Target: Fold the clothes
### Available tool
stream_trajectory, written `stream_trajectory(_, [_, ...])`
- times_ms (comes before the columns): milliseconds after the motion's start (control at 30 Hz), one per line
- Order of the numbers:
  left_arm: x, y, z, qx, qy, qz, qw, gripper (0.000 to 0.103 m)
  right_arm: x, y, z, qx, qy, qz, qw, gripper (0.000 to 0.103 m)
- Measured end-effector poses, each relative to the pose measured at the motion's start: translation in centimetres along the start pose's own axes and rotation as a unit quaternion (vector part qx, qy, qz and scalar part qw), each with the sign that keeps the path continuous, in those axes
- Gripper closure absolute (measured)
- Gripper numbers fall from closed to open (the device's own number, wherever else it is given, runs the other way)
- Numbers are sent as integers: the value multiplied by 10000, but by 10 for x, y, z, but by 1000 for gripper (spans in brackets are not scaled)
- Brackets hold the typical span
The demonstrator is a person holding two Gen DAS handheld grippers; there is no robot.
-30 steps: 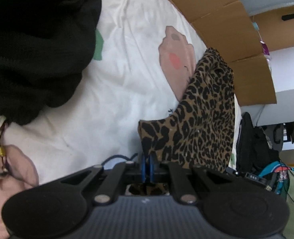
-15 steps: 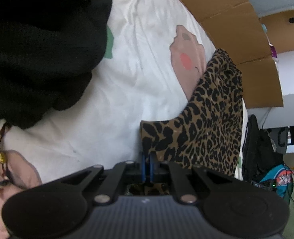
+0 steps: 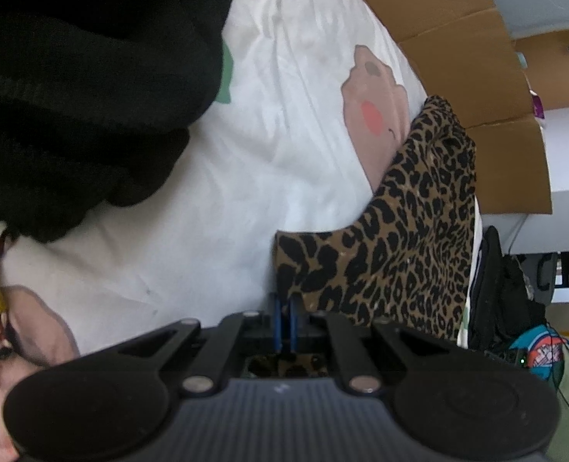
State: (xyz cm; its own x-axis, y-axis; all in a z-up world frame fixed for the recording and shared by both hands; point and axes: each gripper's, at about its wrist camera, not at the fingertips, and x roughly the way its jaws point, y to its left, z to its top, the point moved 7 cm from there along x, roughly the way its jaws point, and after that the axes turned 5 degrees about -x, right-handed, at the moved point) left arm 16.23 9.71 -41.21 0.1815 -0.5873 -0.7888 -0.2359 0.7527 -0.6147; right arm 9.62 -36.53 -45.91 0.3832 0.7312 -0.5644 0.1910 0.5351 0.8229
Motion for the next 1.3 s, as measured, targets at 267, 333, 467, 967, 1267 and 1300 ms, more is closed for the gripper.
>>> stream_trajectory(267, [-23, -21, -7, 115, 56, -198, 9997, 99, -21, 22, -4, -237, -221, -108, 9994, 102])
stream_trajectory(333, [-32, -30, -11, 220, 91, -248, 9994, 99, -30, 29, -6, -266, -282, -106, 9992, 102])
stream_trajectory(467, [-46, -44, -20, 370, 174, -153, 9990, 99, -48, 39, -14, -292, -282, -94, 9991, 102])
stream_trajectory(967, [-81, -36, -69, 320, 706, 34, 9970, 99, -87, 57, -79, -303, 194, 20, 9994, 102])
stream_trajectory(1267, [-82, -21, -96, 120, 872, 10, 9961, 99, -92, 53, -105, -137, 297, -101, 9994, 102])
stream_trajectory(1300, [-83, -20, -98, 118, 896, 5, 9959, 99, -93, 52, -106, -122, 321, -115, 9993, 102])
